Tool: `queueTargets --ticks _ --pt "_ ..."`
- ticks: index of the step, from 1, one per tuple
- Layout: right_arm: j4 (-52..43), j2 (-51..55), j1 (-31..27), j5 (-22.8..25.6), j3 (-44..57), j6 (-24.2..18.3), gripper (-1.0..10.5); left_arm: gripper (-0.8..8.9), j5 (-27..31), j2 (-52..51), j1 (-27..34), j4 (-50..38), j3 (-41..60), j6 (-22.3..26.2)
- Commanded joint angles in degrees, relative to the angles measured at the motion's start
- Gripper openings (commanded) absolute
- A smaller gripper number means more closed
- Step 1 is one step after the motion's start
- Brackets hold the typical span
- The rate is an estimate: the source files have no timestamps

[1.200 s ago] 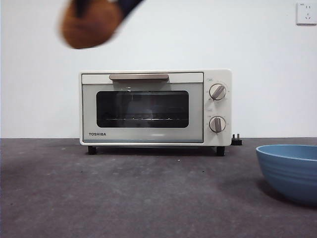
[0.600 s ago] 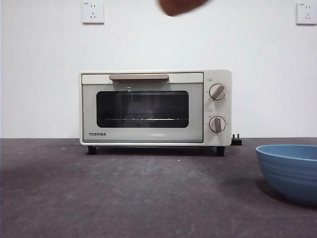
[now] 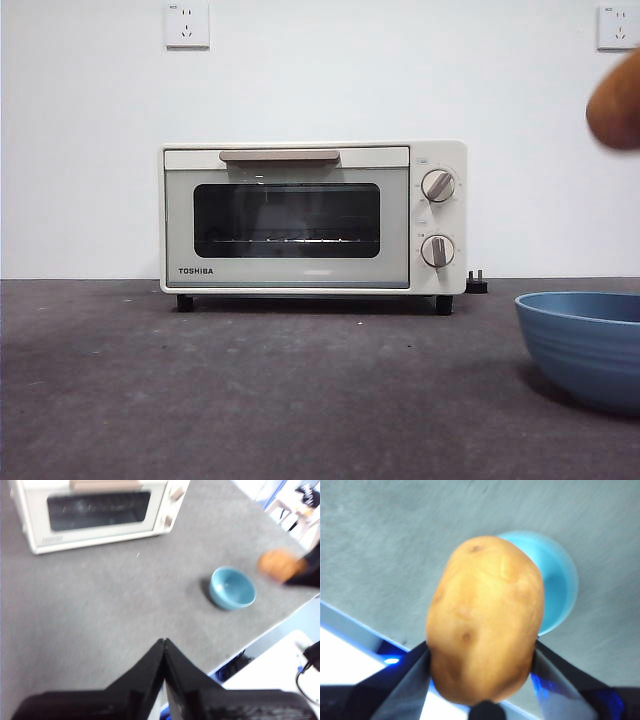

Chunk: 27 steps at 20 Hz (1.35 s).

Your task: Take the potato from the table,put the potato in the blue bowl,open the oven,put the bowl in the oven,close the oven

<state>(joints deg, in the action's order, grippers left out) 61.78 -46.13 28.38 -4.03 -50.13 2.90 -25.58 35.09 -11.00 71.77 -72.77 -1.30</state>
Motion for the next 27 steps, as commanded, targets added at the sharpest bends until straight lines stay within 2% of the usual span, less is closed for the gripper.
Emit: queueTargets --ticks 1,4,8,12,16,20,27 --pt "-6.4 -0.4 -1.4 -0.5 6.0 4.9 -0.1 -0.05 -0.3 -0.2 -0.2 -1.8 -0.1 0.9" --pt "-14.6 -2.4 -2.3 -0.4 10.7 9.1 -0.1 -0.05 -0.3 -0.2 -0.2 -1.9 -0.1 0.8" --pt "-19.9 -8.4 -2.3 -0.1 11.0 9.7 -0.1 -0.05 -0.3 -0.2 -0.2 -1.9 -0.1 0.8" --pt "-21.6 -15.2 -2.3 2.8 11.0 12.3 -0.1 -0.05 -0.3 -0.2 -0.2 -1.8 -0.1 0.9" --pt "-23.5 -18.2 -2.3 3.0 11.0 12.6 0.1 -0.05 -0.3 -0.2 -0.2 -1.8 -0.1 1.3" --pt "-22.7 -19.3 -2.3 4.1 11.0 13.0 2.8 -0.05 -0.3 -0.2 -0.2 -2.2 -0.1 1.6" --pt "-22.9 -19.3 -2.2 6.0 11.0 13.3 2.9 -0.05 -0.3 1.0 -0.2 -2.5 -0.1 3.0"
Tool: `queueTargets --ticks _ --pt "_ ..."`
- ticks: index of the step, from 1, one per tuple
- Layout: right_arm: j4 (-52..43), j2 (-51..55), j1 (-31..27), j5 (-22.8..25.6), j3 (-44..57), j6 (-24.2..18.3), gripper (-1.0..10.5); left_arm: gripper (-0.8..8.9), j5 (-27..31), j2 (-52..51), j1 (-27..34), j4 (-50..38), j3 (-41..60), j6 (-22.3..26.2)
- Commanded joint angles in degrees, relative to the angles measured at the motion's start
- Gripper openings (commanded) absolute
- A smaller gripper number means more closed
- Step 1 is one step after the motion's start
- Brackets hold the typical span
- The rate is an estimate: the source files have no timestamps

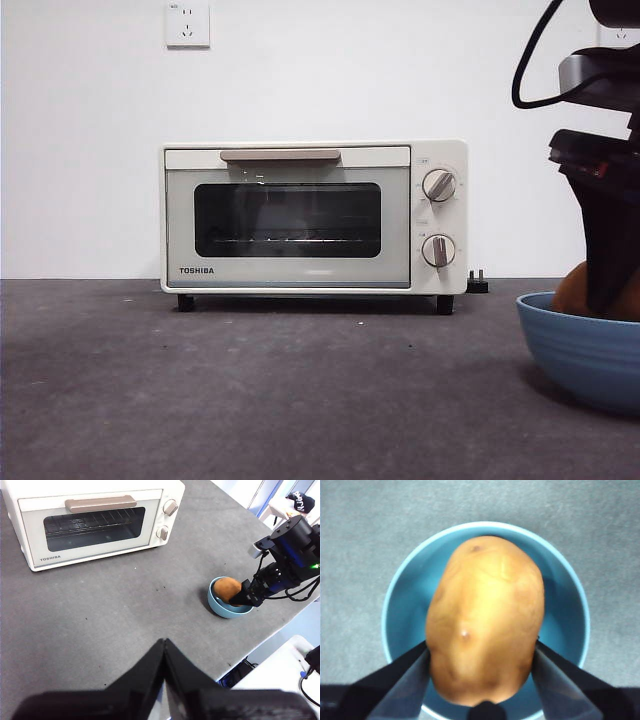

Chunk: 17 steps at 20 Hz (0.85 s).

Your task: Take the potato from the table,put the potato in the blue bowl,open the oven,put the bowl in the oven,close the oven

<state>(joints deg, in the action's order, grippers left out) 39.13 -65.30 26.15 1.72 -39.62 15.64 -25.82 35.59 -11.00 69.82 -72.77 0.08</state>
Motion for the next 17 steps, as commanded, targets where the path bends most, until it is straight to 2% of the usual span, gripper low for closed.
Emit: queueTargets --ticks 1,3,5,11,17 --pt "-0.3 -0.2 0.0 0.3 0.5 0.5 3.0 -0.05 -0.1 1.0 -0.2 -0.6 -0.1 1.9" --pt "-0.2 -0.2 0.1 0.2 0.5 0.4 4.7 -0.05 -0.1 2.2 -0.2 -1.0 -0.1 2.0" --pt "-0.2 -0.1 0.1 0.2 0.5 0.2 5.6 -0.05 -0.1 3.6 -0.2 -1.9 -0.1 2.5" --pt "0.7 0.0 0.1 -1.5 -3.1 0.2 5.7 -0.05 -0.1 9.9 -0.2 -8.3 -0.1 3.4" --pt "11.2 0.5 0.2 -1.7 -15.0 0.2 5.5 -0.06 -1.0 23.6 -0.2 -25.3 -0.1 3.2"
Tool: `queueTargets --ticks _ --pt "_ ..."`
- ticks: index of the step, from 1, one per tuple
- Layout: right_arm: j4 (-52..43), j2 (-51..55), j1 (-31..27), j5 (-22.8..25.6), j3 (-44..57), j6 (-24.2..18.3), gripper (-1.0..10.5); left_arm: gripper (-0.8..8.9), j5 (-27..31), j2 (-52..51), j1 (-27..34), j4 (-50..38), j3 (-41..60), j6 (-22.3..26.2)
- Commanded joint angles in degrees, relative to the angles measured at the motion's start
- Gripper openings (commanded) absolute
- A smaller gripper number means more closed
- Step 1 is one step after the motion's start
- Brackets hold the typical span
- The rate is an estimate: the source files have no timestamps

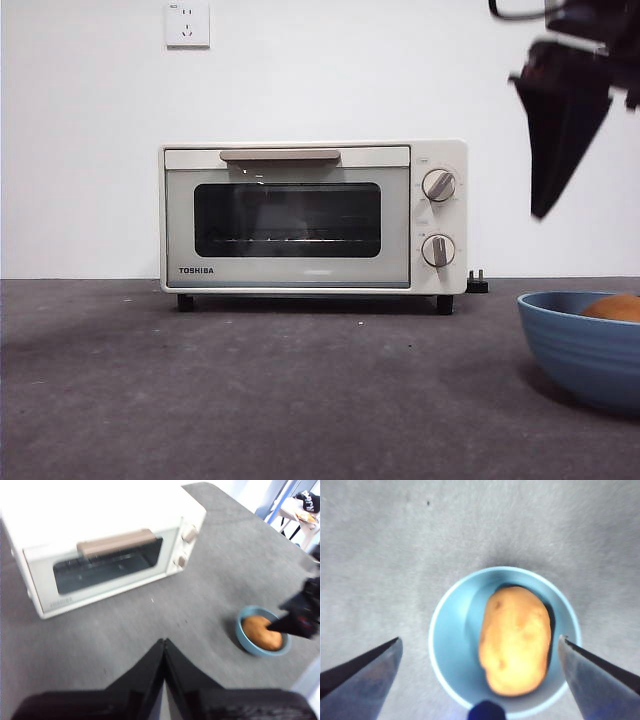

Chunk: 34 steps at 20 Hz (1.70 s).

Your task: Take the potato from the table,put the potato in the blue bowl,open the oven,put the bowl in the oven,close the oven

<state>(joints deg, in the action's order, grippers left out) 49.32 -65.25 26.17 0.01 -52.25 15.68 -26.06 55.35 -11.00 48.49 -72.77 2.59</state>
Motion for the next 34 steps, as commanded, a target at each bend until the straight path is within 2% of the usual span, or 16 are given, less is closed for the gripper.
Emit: queueTargets --ticks 1,3,5,8,14,20,25,31,34 --pt "2.1 1.2 0.2 0.0 -4.3 0.0 5.0 -0.06 -2.4 7.1 -0.2 -7.5 -0.1 0.6" --pt "3.9 3.4 0.2 0.0 -8.0 -0.5 3.2 -0.06 -5.6 14.1 -0.2 -15.2 -0.1 0.0" --pt "4.2 6.4 0.2 0.0 -10.3 -1.0 0.9 -0.06 -5.8 21.0 -0.2 -22.7 -0.1 -0.5" --pt "3.0 11.4 0.2 0.7 -10.5 -3.4 -0.1 -0.06 -6.0 30.1 -0.3 -31.5 -0.5 -1.5" --pt "4.5 17.1 0.2 0.9 -10.3 -5.5 -0.1 -0.06 -7.4 42.3 -1.0 -34.5 -9.4 -0.8" --pt "4.6 18.7 0.2 0.8 -7.3 -5.4 -0.1 -0.06 -6.2 48.5 -1.5 -34.7 -14.3 -0.4" --pt "3.1 20.2 0.2 -0.7 -3.7 -4.7 -0.1 -0.06 -2.7 50.8 -2.4 -34.1 -14.3 0.7" --pt "1.3 21.7 0.2 -0.6 -3.6 -3.7 -0.1 -0.06 -0.2 50.9 -4.4 -27.1 -14.3 4.6" --pt "0.9 23.5 0.1 1.5 -3.6 -3.7 -0.1 -0.06 2.7 50.9 -6.1 -24.8 -14.1 5.6"
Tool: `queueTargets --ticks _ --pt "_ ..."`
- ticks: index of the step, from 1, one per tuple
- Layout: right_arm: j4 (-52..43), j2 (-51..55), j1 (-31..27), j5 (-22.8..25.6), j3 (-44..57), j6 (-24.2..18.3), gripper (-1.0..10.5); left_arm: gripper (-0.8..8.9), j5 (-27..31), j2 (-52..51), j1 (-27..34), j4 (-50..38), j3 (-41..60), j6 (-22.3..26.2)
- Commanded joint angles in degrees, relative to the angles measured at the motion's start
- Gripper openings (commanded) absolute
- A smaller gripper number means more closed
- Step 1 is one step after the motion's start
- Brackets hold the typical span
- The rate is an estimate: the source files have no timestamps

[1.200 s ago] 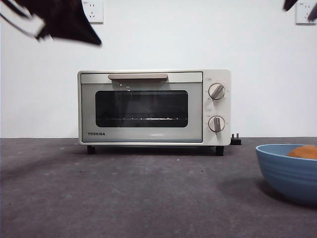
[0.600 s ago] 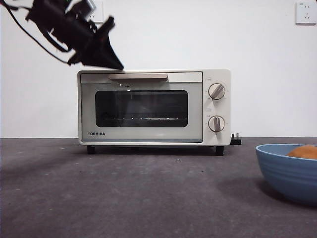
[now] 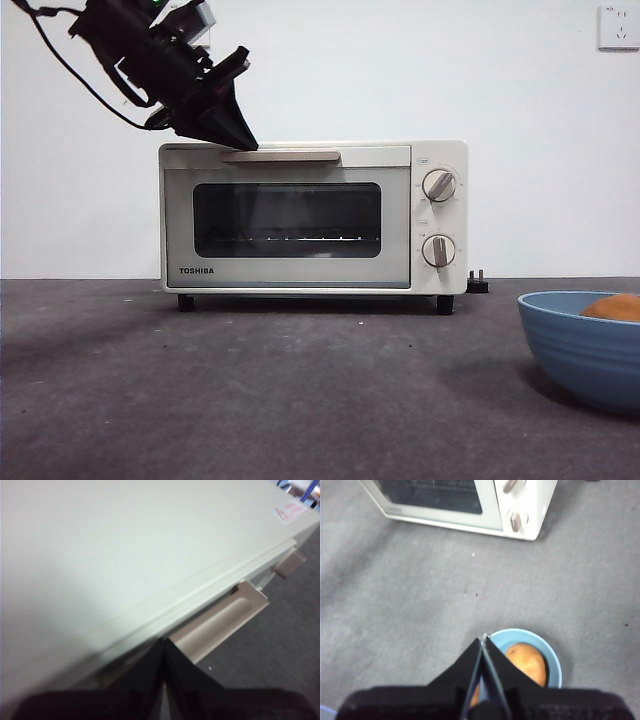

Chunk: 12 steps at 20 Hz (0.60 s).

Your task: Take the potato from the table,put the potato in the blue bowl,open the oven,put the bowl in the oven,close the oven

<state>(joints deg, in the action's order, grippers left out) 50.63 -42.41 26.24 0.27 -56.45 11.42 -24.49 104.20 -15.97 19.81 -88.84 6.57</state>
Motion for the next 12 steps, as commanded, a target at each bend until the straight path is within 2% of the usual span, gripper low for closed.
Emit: queueTargets --ticks 1,4,12 --pt "-0.3 1.2 0.0 2.9 0.6 0.6 -0.1 -0.06 1.0 2.0 -1.7 3.8 2.3 1.6" --pt "0.7 3.1 0.0 4.4 0.6 0.6 -0.1 -0.06 1.0 1.6 -2.1 2.1 6.0 1.3" --pt "4.4 6.1 0.0 4.5 0.6 0.6 -0.1 -0.06 4.1 -4.7 -2.7 -12.2 23.2 -4.1"
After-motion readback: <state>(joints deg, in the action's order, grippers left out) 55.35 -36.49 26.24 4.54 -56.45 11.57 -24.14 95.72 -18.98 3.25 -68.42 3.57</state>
